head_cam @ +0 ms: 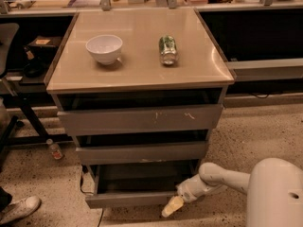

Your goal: Open bottom drawer

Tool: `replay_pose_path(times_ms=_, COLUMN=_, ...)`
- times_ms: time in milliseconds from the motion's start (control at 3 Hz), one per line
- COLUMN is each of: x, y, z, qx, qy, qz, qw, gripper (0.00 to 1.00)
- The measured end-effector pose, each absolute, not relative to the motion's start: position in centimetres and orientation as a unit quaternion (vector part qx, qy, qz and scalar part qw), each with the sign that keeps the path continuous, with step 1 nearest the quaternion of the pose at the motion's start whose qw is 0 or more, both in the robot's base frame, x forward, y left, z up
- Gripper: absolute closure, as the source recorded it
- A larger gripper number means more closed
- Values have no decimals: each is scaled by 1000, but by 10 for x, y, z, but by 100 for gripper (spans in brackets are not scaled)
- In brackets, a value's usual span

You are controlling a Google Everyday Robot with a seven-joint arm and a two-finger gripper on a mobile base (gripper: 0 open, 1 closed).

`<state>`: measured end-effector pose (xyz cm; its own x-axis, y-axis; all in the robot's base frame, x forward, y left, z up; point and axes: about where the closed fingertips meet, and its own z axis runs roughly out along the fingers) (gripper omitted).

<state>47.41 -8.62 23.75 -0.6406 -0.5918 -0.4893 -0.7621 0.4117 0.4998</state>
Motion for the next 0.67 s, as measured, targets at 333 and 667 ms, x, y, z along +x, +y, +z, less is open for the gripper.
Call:
replay_pose_path(times_ms=333, x=482, y=-81, z=238, qx=-416, qy=822, qz=367, qw=127, gripper=0)
replay_pose_path(times_ms=667, x=497, y=-68, z=237, qx=-429, qy=809, qz=378, qw=137, gripper=0)
